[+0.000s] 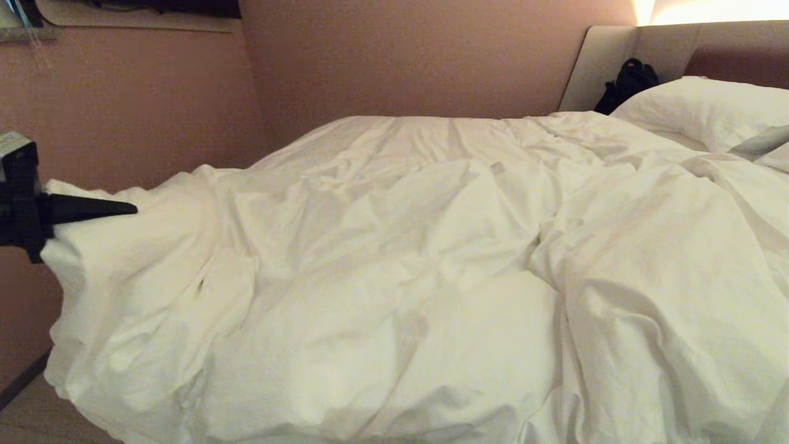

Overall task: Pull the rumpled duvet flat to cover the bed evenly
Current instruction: Flatten the corners of the folded blanket

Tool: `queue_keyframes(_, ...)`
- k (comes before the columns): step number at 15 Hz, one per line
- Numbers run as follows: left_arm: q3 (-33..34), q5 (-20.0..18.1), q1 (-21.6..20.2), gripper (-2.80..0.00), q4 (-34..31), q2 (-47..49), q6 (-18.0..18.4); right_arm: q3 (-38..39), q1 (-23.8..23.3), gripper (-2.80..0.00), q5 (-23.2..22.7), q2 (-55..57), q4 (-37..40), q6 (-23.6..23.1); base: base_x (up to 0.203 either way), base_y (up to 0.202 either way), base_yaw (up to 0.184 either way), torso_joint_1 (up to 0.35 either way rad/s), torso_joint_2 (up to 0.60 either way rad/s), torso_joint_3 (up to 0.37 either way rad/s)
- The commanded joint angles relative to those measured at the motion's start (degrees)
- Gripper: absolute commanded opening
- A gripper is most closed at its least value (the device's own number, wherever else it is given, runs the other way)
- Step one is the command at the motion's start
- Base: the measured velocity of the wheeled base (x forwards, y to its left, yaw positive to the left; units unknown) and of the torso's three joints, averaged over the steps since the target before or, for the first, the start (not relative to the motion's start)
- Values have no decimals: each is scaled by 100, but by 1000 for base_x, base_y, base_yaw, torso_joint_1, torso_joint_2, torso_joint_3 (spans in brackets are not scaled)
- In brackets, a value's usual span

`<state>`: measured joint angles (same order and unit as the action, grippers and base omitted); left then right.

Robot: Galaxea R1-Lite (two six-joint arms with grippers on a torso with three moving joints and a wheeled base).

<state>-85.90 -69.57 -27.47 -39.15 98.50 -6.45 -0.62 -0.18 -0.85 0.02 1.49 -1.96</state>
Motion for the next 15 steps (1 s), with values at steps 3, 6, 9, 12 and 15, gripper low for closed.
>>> queue_keyframes(3,194,-31,-259,-280,29,-22,-7,1,1,-280,-3,-2,1,3,0,0,0,0,0,0)
queue_keyframes(6,204,-31,-1192,-280,35,110,-6,1,1,-280,-3,-2,1,3,0,0,0,0,0,0)
queue_keyframes(9,16,0,-2236,-280,56,248,-5,1,1,-280,-3,-2,1,2,0,0,0,0,0,0)
queue_keyframes(12,-525,323,-2928,-280,79,360,-20,1,1,-280,-3,-2,1,3,0,0,0,0,0,0)
queue_keyframes(15,-979,477,-3103,-280,83,363,-153,1,1,-280,-3,-2,1,3,0,0,0,0,0,0)
